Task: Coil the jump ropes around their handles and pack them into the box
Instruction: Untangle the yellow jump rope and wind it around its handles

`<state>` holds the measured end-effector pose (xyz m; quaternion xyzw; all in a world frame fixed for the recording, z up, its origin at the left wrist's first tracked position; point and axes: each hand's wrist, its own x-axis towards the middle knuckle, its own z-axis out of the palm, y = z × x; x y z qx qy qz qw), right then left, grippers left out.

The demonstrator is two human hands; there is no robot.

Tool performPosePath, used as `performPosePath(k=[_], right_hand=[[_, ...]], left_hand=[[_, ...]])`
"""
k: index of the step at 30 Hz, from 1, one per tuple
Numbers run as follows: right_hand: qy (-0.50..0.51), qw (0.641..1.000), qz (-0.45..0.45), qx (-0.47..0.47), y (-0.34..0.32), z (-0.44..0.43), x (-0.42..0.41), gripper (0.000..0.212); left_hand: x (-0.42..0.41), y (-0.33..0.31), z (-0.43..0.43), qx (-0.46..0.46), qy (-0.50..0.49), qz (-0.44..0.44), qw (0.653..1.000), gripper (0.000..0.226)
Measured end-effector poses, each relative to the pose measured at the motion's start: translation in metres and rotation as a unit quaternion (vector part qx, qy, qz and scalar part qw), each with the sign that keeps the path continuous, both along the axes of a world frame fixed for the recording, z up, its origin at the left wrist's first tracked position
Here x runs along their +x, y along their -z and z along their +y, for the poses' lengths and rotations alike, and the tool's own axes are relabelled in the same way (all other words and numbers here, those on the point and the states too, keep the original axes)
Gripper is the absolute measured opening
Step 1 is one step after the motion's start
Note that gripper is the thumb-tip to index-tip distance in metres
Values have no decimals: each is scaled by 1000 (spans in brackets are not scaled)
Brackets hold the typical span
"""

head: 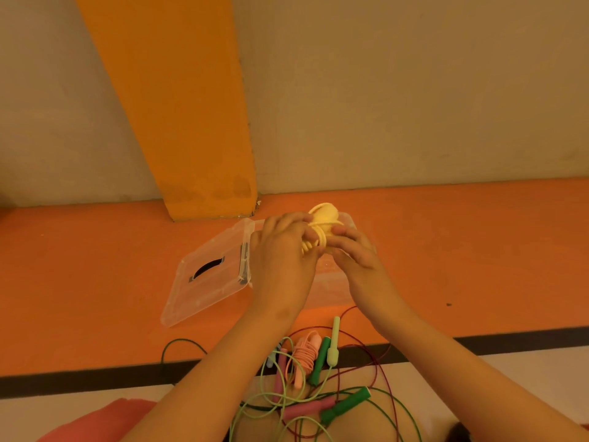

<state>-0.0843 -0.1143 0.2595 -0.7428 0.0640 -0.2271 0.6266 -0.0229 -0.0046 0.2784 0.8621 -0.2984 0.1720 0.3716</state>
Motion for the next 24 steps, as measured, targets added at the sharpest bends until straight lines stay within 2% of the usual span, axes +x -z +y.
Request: performPosePath(k=[4, 7, 8, 10, 13, 15, 17, 20, 24], right_hand=[[34, 992, -12, -124, 3, -2, 3, 26], [86, 973, -45, -210, 3, 1, 3, 18], [113, 961, -64, -243, 4, 4, 3, 20], [157, 948, -84, -262, 5, 8, 1, 38], [191, 965, -11, -177, 4, 4, 0, 66], [131, 989, 70, -18, 0, 0, 1, 78], [49, 984, 136, 106, -1, 0, 3, 85], [3, 987, 126, 97, 2, 3, 5, 68], [67, 990, 80, 97, 0, -3, 8, 32]], left_hand=[[1, 3, -3, -44, -11, 27, 999, 25], [-2, 4, -4, -39, 2, 30, 999, 19], [-2, 5, -4, -35, 7, 36, 999, 16], [-1, 7, -5, -49, 15, 71, 996, 10], [3, 6, -8, -122, 10, 195, 973, 7], [9, 7, -10, -170, 13, 273, 947, 14], [11, 12, -12, -196, 33, 330, 923, 27], [1, 15, -15, -190, 64, 365, 909, 21], [-12, 12, -18, -196, 103, 351, 910, 17]])
